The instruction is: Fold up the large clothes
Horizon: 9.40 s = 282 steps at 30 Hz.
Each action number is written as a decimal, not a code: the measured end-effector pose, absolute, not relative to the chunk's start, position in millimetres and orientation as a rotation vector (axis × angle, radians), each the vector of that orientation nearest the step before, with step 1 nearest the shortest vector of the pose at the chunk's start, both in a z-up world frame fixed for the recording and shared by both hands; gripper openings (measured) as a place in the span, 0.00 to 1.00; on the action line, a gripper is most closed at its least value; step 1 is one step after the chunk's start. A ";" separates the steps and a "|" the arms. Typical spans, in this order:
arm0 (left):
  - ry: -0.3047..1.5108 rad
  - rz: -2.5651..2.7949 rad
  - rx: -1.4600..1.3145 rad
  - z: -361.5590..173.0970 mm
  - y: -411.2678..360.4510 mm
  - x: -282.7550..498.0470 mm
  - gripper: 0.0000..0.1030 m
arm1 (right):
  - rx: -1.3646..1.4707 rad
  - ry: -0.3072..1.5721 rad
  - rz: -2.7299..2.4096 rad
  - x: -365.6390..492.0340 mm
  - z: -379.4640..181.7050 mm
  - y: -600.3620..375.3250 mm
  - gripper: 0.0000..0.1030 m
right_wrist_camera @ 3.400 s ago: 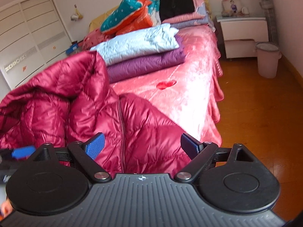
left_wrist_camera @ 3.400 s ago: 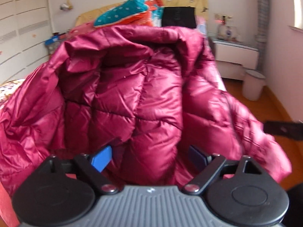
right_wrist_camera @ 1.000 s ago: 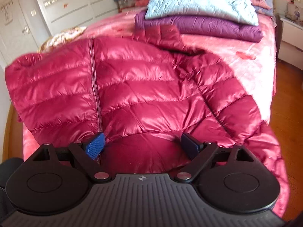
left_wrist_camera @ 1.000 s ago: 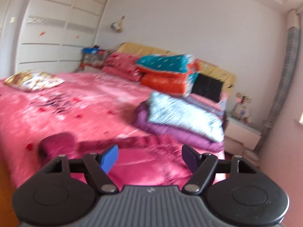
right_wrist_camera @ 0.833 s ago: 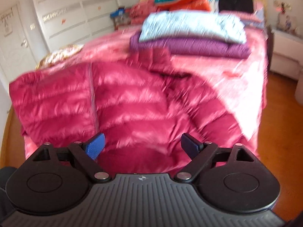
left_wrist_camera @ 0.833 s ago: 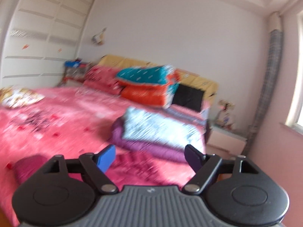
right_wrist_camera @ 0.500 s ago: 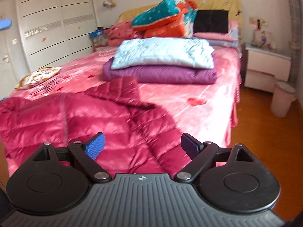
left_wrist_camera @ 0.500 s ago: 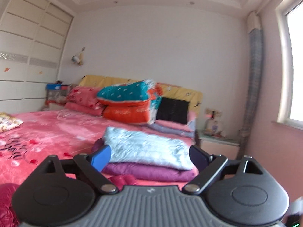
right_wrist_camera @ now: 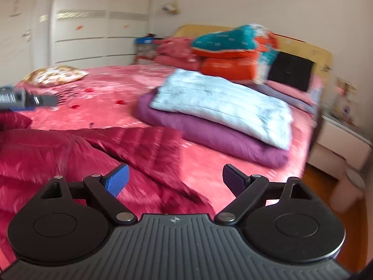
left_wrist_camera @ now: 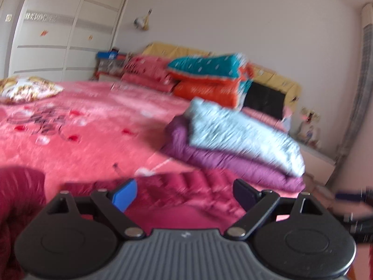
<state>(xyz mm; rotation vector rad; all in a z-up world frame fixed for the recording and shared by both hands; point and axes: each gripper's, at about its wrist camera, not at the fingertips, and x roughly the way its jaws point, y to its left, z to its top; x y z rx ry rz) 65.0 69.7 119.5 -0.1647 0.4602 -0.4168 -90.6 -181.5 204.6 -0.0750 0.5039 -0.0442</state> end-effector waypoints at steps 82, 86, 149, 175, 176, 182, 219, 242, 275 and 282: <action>0.380 -0.414 -0.237 88.9 75.9 62.6 0.89 | 0.027 0.548 0.072 68.2 184.1 -225.1 0.99; 0.360 -0.324 -0.297 91.6 105.1 68.9 0.89 | -0.133 0.612 0.320 115.3 183.5 -152.5 0.99; 0.259 -0.327 -0.323 89.6 132.8 65.3 0.97 | -0.240 0.159 0.036 169.9 216.7 -53.5 0.23; 0.497 -0.300 -0.413 58.1 141.4 94.7 0.97 | -0.341 0.292 -0.269 200.8 154.1 -98.0 0.90; 0.490 -0.300 -0.402 59.1 138.8 93.7 0.97 | -0.315 0.284 -0.274 190.4 163.4 -102.3 0.93; 0.427 -0.303 -0.335 67.4 135.2 74.8 0.97 | -0.175 0.212 -0.297 111.2 211.7 -130.4 0.99; 0.374 -0.218 -0.252 160.2 145.9 -115.0 0.98 | -0.487 0.437 0.055 -145.7 91.6 -43.5 1.00; 0.573 -0.252 -0.037 115.2 89.0 -89.2 0.99 | 0.296 0.516 0.148 -80.5 108.7 -164.8 0.36; 0.781 -0.470 -0.178 24.9 1.8 65.0 0.87 | 1.159 0.563 0.083 1.3 29.4 -312.0 0.38; 0.789 -0.468 -0.174 19.5 -5.5 58.9 0.36 | 1.151 0.571 0.096 6.1 30.5 -313.5 0.44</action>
